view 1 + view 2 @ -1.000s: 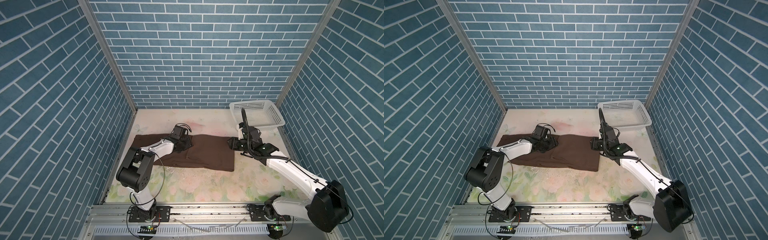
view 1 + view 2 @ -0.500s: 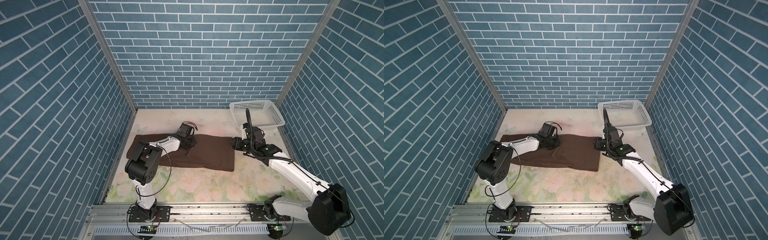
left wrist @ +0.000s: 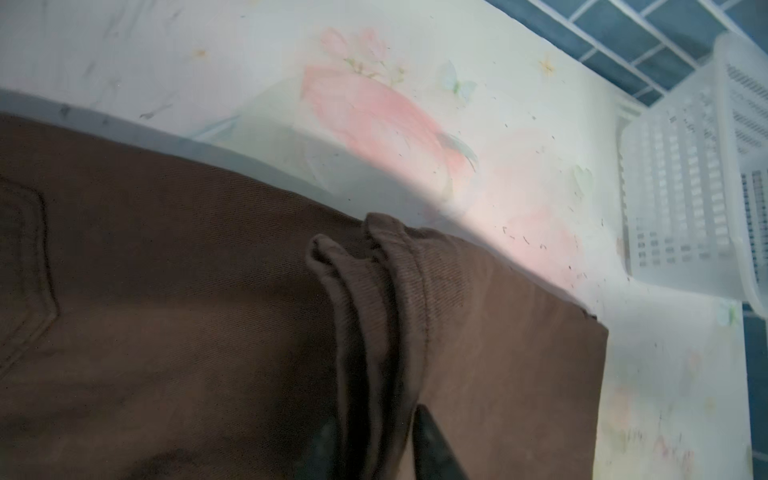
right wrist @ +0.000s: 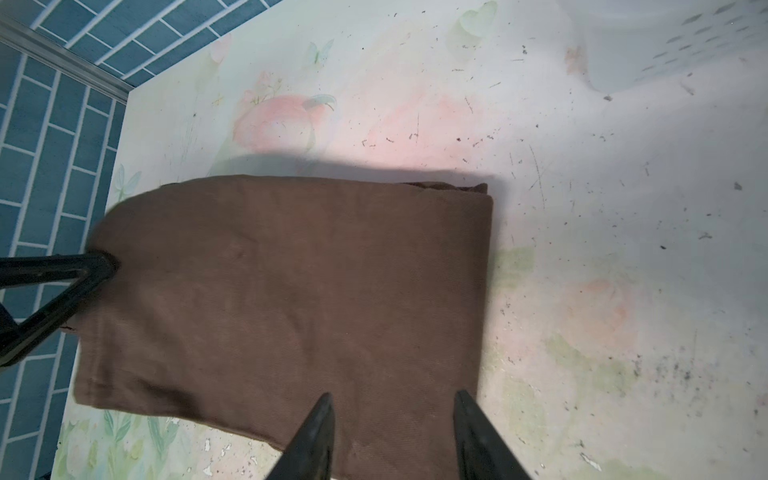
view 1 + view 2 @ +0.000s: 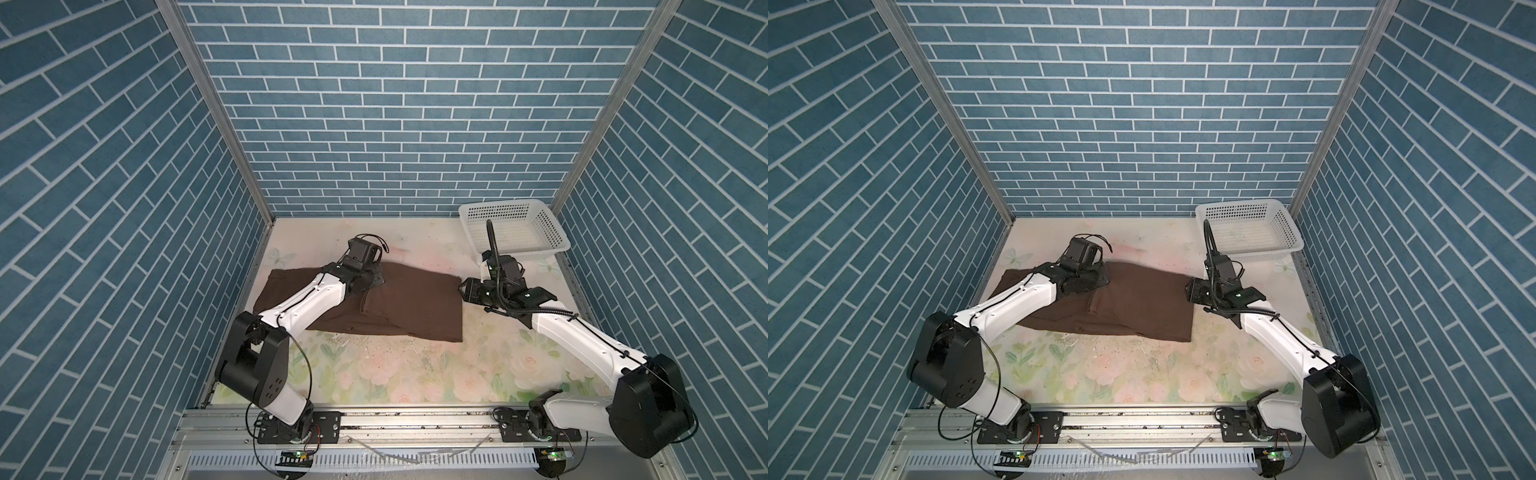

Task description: Fold and stack the trousers

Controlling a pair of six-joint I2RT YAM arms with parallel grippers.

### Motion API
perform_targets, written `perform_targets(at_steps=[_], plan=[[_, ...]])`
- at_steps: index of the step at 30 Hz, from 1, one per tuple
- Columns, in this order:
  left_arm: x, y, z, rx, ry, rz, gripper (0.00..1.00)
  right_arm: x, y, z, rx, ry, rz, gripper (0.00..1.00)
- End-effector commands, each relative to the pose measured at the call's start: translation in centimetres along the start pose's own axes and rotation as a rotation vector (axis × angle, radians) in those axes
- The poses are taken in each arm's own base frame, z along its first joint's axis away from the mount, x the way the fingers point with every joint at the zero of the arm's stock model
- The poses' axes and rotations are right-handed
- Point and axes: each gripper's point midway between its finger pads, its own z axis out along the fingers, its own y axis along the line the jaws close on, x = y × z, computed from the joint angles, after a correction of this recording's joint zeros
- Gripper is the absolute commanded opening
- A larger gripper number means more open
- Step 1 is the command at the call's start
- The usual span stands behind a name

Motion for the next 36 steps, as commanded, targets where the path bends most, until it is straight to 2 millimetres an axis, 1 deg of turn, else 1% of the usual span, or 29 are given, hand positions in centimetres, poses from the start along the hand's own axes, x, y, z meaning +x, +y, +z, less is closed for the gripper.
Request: perform_targets(at_steps=[1,2,3,4,6,8,11,14,15,18,19,23,25,27,28,29,30,31,33,35,36], plan=[[1.1,3.7,1.3,-0.159,0.072,-0.003,0.42,0.9,-0.3,0.7,-0.005,0.038,0.025,0.53],[1.0,4.1,1.3,-0.167,0.079,-0.015,0.45,1.2,-0.5,0.8,0.003,0.052,0.026,0.54],[1.0,4.5,1.3,-0.175,0.080,-0.025,0.52,1.6,-0.8,0.9,0.018,0.072,0.026,0.56],[0.9,4.8,1.1,-0.181,0.076,-0.032,0.54,2.0,-1.1,1.0,0.029,0.092,0.020,0.56],[0.8,4.8,0.7,-0.176,0.066,-0.031,0.55,3.0,-1.7,1.3,0.049,0.127,0.020,0.58],[1.0,4.4,0.5,-0.142,0.070,-0.032,0.55,4.0,-2.3,1.5,0.065,0.159,0.021,0.58],[2.8,3.6,0.9,-0.062,0.116,-0.034,0.55,4.9,-2.8,1.9,0.075,0.189,0.026,0.58],[5.1,4.0,1.4,-0.042,0.167,-0.041,0.53,5.0,-2.6,2.0,0.068,0.198,0.028,0.58],[5.9,4.5,1.4,-0.059,0.182,-0.041,0.53,4.9,-2.5,2.0,0.064,0.197,0.027,0.58],[7.4,6.4,1.4,-0.120,0.204,-0.045,0.53,4.5,-2.3,2.0,0.061,0.190,0.026,0.58],[7.8,6.8,1.5,-0.129,0.208,-0.045,0.54,4.4,-2.2,2.0,0.059,0.190,0.025,0.58],[8.7,7.2,2.0,-0.126,0.218,-0.063,0.56,4.3,-1.9,2.4,0.051,0.203,0.030,0.58],[9.1,6.5,2.4,-0.102,0.228,-0.070,0.55,4.4,-1.8,2.5,0.047,0.210,0.038,0.57],[9.3,5.6,2.8,-0.076,0.235,-0.070,0.48,4.5,-1.8,2.6,0.044,0.212,0.044,0.57],[9.3,5.1,2.9,-0.064,0.237,-0.065,0.43,4.5,-1.8,2.5,0.045,0.212,0.048,0.57],[9.2,4.8,3.0,-0.059,0.239,-0.062,0.36,4.6,-1.9,2.5,0.046,0.211,0.049,0.57],[9.1,4.3,3.0,-0.050,0.241,-0.058,0.26,4.6,-2.0,2.4,0.050,0.208,0.050,0.57],[9.1,4.0,3.0,-0.048,0.247,-0.054,0.18,4.7,-2.1,2.3,0.056,0.207,0.050,0.57],[8.8,3.6,2.7,-0.044,0.250,-0.051,0.08,4.8,-2.4,2.2,0.068,0.205,0.052,0.57],[8.3,3.2,2.0,-0.036,0.244,-0.048,0.02,4.8,-2.6,2.0,0.079,0.201,0.047,0.57],[8.0,3.0,1.4,-0.030,0.236,-0.048,0.00,4.9,-2.8,2.0,0.085,0.203,0.045,0.57]])
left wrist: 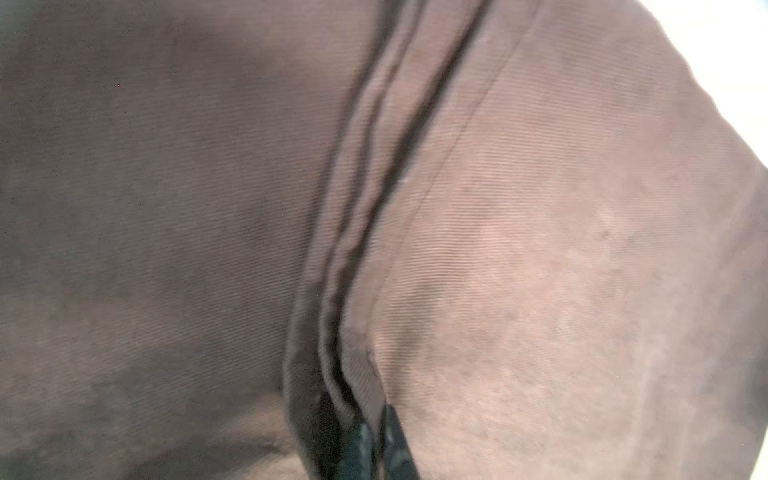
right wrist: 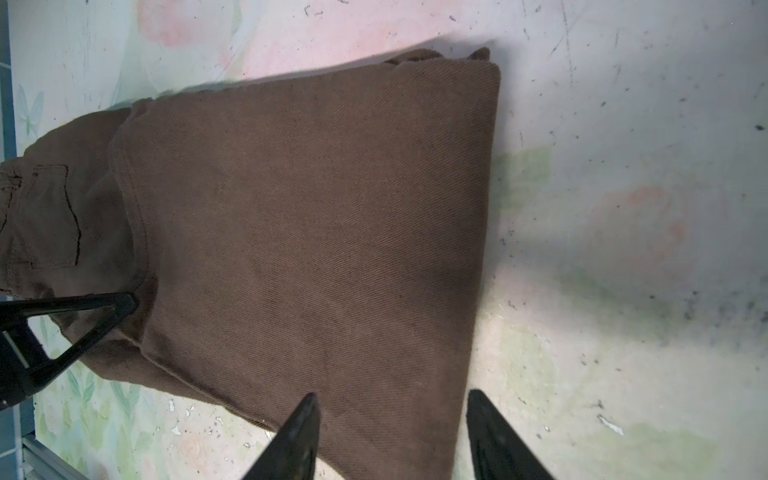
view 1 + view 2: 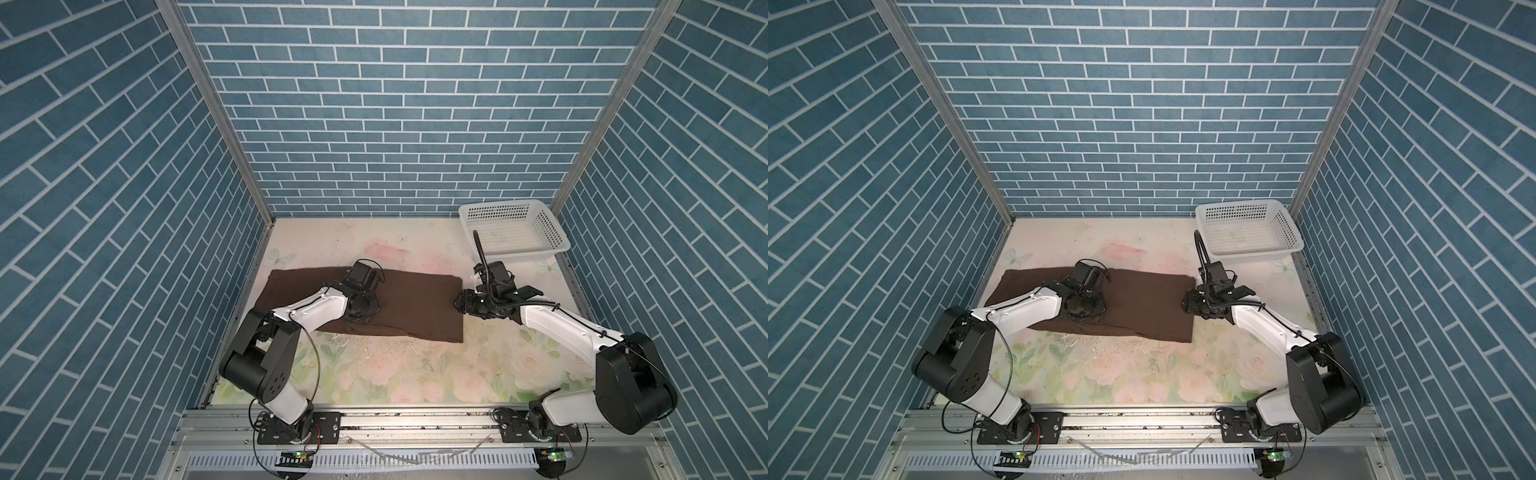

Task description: Fold and stack the trousers

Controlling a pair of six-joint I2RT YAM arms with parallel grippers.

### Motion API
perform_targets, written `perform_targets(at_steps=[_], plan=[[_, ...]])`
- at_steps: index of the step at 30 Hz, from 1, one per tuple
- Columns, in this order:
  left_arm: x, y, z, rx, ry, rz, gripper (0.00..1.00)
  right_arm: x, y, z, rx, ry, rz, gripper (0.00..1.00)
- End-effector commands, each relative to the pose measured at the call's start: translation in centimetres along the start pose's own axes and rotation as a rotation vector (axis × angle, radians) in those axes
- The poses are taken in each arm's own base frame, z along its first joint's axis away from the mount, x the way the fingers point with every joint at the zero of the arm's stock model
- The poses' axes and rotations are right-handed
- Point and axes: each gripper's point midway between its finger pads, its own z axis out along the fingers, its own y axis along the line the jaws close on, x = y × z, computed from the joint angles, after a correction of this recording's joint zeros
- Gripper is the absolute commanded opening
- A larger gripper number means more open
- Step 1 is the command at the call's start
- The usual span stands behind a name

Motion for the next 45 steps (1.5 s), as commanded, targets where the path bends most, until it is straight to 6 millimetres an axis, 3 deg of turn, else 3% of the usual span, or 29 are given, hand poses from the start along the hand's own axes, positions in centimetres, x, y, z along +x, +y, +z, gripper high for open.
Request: perform_targets(at_steps=[1,6,10,13,16,19,23,28,33,38,43,45], plan=[[-0.4,-1.1,-1.9,0.029,-0.010,0.008,0.00,0.3,-0.7,-0.6,0.031,0.001,0.011,0.57],[-0.6,-0.5,-5.9,0.016,-0.055,0.011,0.00,0.3,-0.9,-0.6,0.044,-0.001,0.003,0.57],[0.0,1.0,-7.9,-0.012,-0.079,0.008,0.04,0.2,-1.0,-0.6,0.046,-0.005,0.002,0.57],[0.8,1.9,-7.2,-0.019,-0.075,-0.004,0.09,0.2,-0.9,-0.5,0.045,-0.004,0.002,0.57],[2.3,3.0,-5.0,-0.040,-0.020,-0.028,0.24,0.3,-0.9,-0.6,0.042,-0.001,0.001,0.57],[3.6,4.0,-3.1,-0.070,0.028,-0.046,0.29,0.5,-1.3,-0.8,0.059,-0.003,-0.001,0.58],[3.4,5.2,-3.1,-0.119,0.028,-0.056,0.34,1.0,-2.5,-1.0,0.112,-0.002,-0.010,0.63],[0.1,3.5,-6.0,-0.103,-0.081,-0.023,0.37,1.6,-3.1,0.0,0.118,0.019,-0.019,0.63],[-1.8,-0.2,-7.1,-0.015,-0.119,0.017,0.37,1.5,-2.4,2.0,0.056,0.044,-0.014,0.62],[-1.7,-3.1,-4.6,0.032,-0.090,0.056,0.34,1.6,-2.0,4.4,0.009,0.082,0.007,0.61],[0.7,-3.3,0.5,0.043,0.028,0.028,0.30,2.5,-2.8,6.2,0.005,0.133,0.061,0.58],[1.9,-2.7,2.2,0.046,0.073,0.005,0.29,2.8,-3.0,6.6,-0.010,0.141,0.083,0.48]])
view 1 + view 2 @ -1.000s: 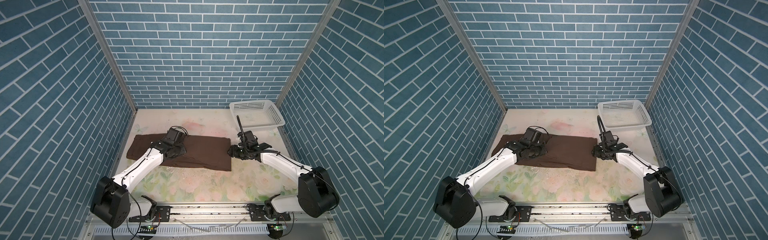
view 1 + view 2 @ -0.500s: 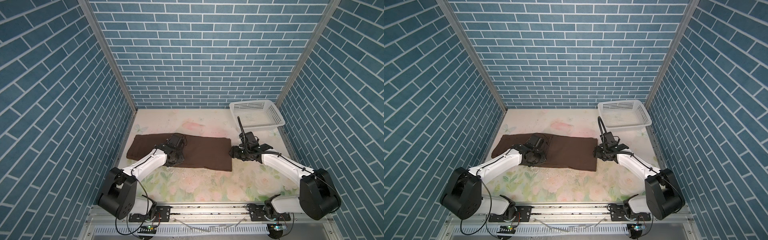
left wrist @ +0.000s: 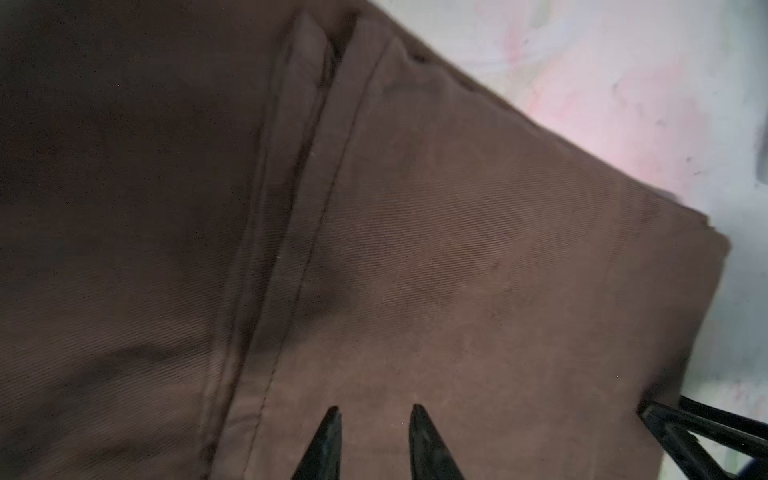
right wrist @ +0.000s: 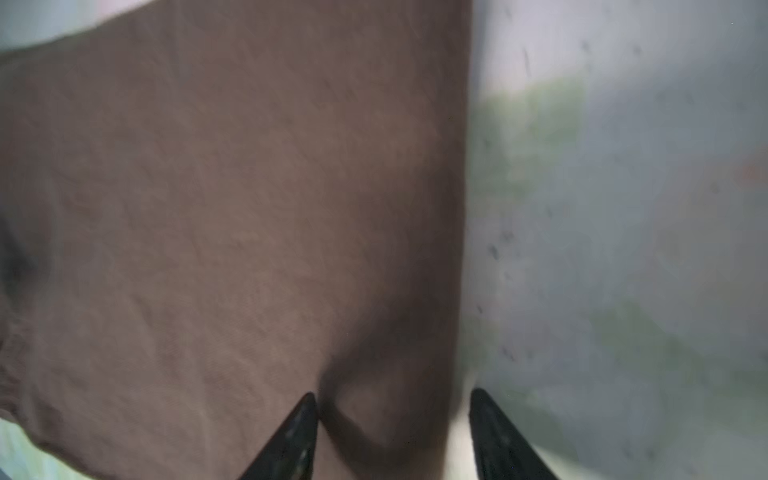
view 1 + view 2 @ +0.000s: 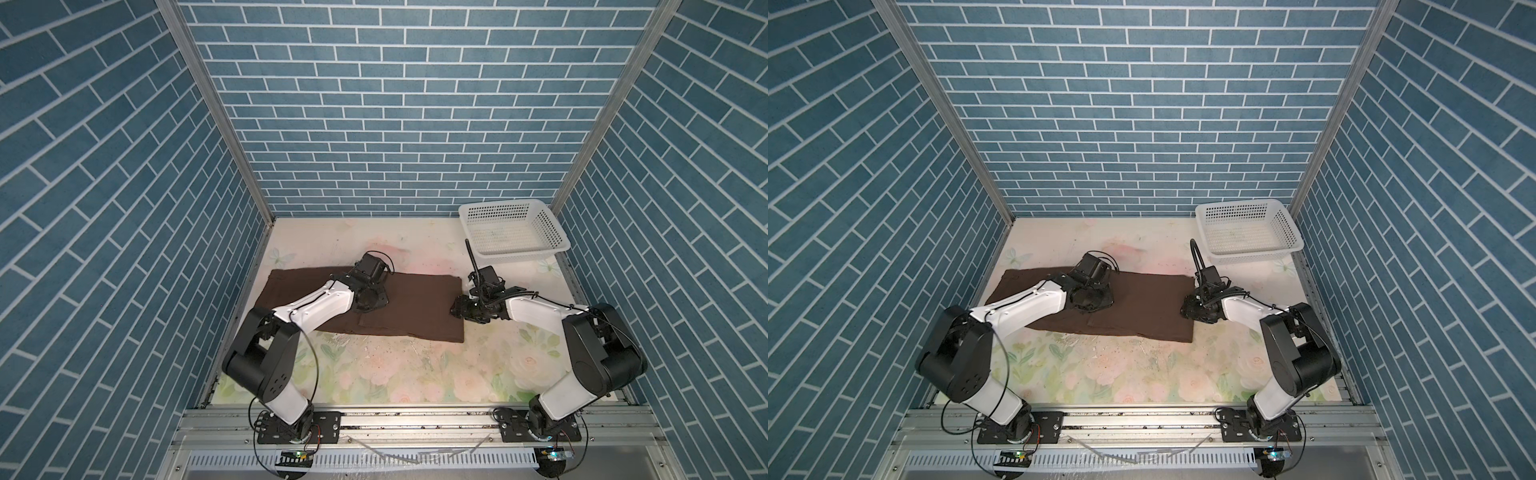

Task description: Fold and stack the trousers

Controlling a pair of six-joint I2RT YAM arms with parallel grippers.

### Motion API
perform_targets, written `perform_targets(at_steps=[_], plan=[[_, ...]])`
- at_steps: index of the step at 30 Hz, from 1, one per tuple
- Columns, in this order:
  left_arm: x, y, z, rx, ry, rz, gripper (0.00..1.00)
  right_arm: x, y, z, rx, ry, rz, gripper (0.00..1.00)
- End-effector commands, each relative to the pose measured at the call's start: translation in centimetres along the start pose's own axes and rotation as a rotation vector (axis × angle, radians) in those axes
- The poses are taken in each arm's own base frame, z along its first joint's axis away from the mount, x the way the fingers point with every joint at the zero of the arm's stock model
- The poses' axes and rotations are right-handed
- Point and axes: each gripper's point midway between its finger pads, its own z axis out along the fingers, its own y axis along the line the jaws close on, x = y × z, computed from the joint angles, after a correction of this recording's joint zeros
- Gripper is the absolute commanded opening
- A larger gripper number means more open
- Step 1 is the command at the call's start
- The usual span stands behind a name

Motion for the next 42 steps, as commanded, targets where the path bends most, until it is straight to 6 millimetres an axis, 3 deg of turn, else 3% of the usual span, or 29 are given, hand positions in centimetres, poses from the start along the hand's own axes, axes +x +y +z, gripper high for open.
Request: perform_targets(at_steps=[1,5,7,11,17,23,27,31,34,39,42], plan=[[2.1,0.3,2.3,0.030,0.070,-0.038,0.29,1.2,-0.6,1.1,-0.033,0.037,0.047,0.42],[3.9,1.5,3.9,0.011,0.112,-0.061,0.28,1.0,-0.9,0.6,-0.060,0.020,0.088,0.11],[4.6,1.5,4.2,0.010,0.123,-0.056,0.28,0.6,-1.2,-0.2,-0.063,0.003,0.104,0.00],[5.7,0.2,4.2,0.023,0.142,-0.023,0.28,-0.8,-2.1,-3.1,-0.052,-0.058,0.136,0.00],[6.2,-3.6,2.9,0.108,0.145,0.021,0.30,-2.8,-4.0,-9.9,0.056,-0.150,0.125,0.00],[4.6,-8.3,-1.1,0.264,0.080,0.084,0.40,-3.9,-6.3,-16.7,0.209,-0.234,0.113,0.00],[2.4,-9.0,-4.9,0.288,-0.019,0.126,0.45,-4.4,-6.5,-19.9,0.256,-0.291,0.097,0.00],[0.1,-6.8,-7.9,0.254,-0.111,0.102,0.47,-5.2,-5.6,-21.9,0.252,-0.329,0.076,0.00],[-1.4,-3.3,-9.2,0.212,-0.160,0.034,0.48,-6.0,-4.4,-22.4,0.201,-0.334,0.083,0.00],[-2.7,2.9,-10.8,0.139,-0.215,-0.091,0.50,-7.8,-0.6,-22.3,0.049,-0.329,0.091,0.00],[-2.9,5.5,-11.8,0.096,-0.244,-0.127,0.51,-8.5,2.5,-21.8,0.026,-0.316,0.023,0.00]])
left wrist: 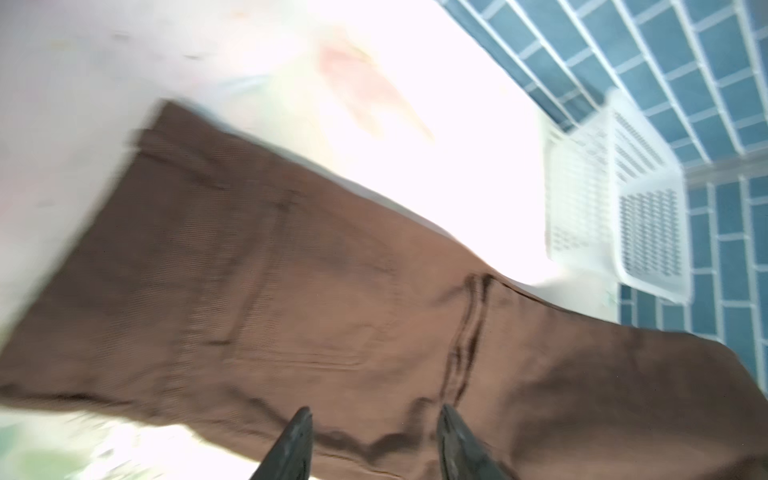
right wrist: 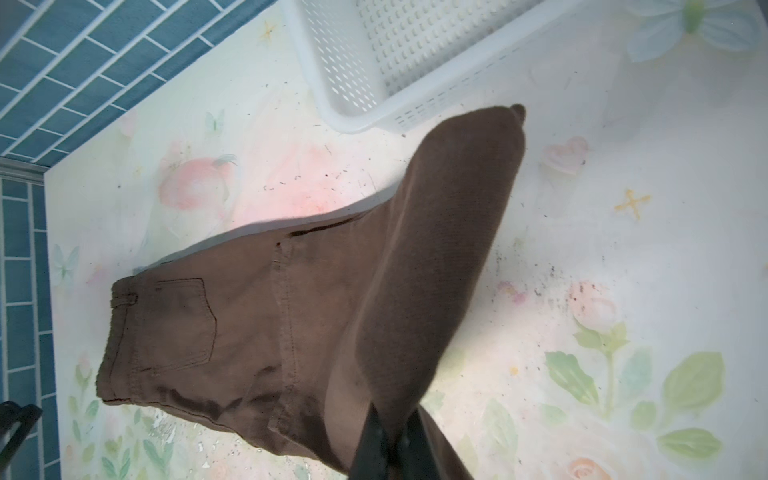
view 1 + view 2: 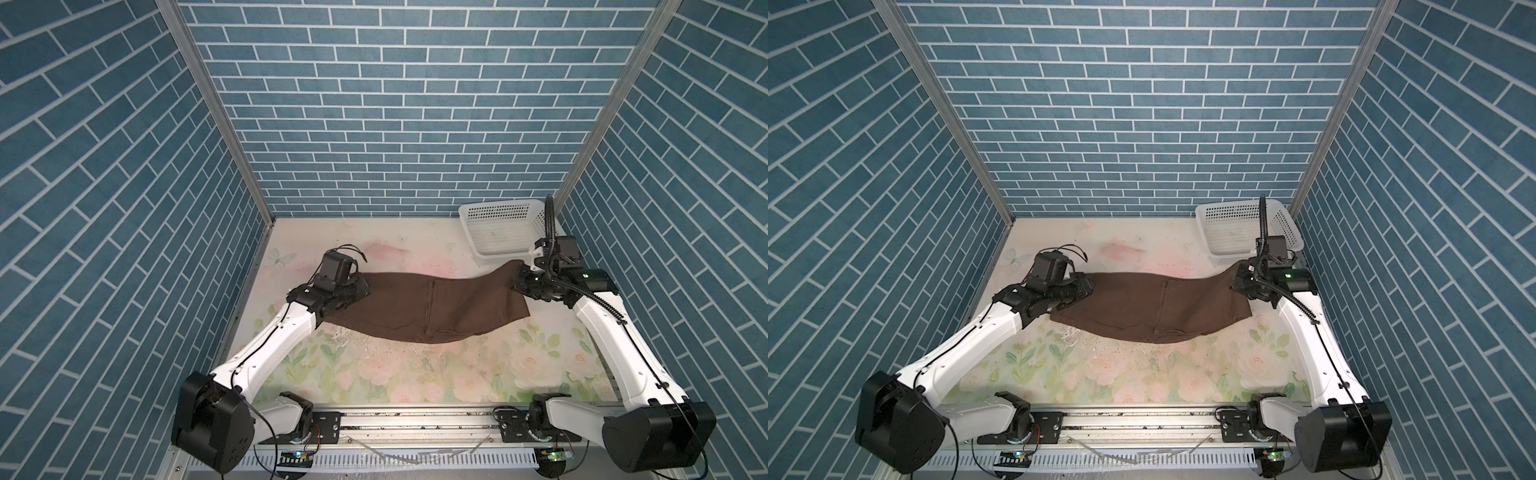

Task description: Fold and stack the trousers

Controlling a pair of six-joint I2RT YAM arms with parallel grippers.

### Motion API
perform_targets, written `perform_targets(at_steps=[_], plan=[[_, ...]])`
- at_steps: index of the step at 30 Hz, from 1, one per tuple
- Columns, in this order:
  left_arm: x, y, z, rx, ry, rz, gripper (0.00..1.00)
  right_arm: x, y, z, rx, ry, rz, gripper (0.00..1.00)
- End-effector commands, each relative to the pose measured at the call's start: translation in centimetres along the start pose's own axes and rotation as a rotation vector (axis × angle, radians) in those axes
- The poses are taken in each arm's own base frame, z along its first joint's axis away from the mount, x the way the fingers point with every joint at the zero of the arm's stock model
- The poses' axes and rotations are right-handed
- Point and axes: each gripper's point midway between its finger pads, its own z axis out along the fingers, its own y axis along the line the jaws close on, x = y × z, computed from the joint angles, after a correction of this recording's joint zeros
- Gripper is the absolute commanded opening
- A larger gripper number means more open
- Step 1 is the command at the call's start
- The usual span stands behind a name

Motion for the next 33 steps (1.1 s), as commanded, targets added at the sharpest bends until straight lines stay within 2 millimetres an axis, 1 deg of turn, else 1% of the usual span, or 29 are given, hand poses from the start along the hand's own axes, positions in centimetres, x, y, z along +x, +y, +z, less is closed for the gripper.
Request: perform_targets(at_steps=[1,3,4,6,9,11,15,20,24,29,33], plan=[[0.3,3.6,-1.2,-0.102,0.005,-0.007,0.51,-1.7,5.0,-0.8,-0.092,-0.031,-0.062,0.00],[-0.2,4.6,-2.0,-0.114,-0.013,-0.026,0.51,-1.1,8.1,-0.1,-0.125,-0.003,-0.122,0.00],[-0.5,5.0,-2.3,-0.116,-0.022,-0.037,0.51,-0.8,9.3,0.2,-0.141,0.010,-0.140,0.00],[-1.1,5.7,-3.2,-0.118,-0.043,-0.055,0.52,0.2,12.0,1.3,-0.181,0.050,-0.166,0.00],[-1.8,6.6,-4.2,-0.130,-0.068,-0.071,0.52,1.8,15.5,2.9,-0.220,0.105,-0.209,0.00],[-2.0,7.1,-4.7,-0.137,-0.078,-0.077,0.53,2.6,17.8,3.6,-0.242,0.129,-0.247,0.00],[-2.0,8.1,-5.3,-0.152,-0.086,-0.084,0.53,4.4,22.6,4.7,-0.300,0.181,-0.311,0.00],[-1.3,9.2,-5.2,-0.157,-0.068,-0.110,0.53,6.5,27.6,5.5,-0.380,0.237,-0.357,0.00],[-1.1,10.0,-5.2,-0.163,-0.066,-0.121,0.53,8.0,30.8,5.8,-0.420,0.265,-0.395,0.00],[-1.0,10.5,-5.3,-0.164,-0.060,-0.129,0.54,9.2,33.5,6.6,-0.453,0.293,-0.412,0.00],[-0.7,11.0,-5.2,-0.164,-0.052,-0.138,0.54,10.2,35.4,8.1,-0.473,0.319,-0.409,0.00]])
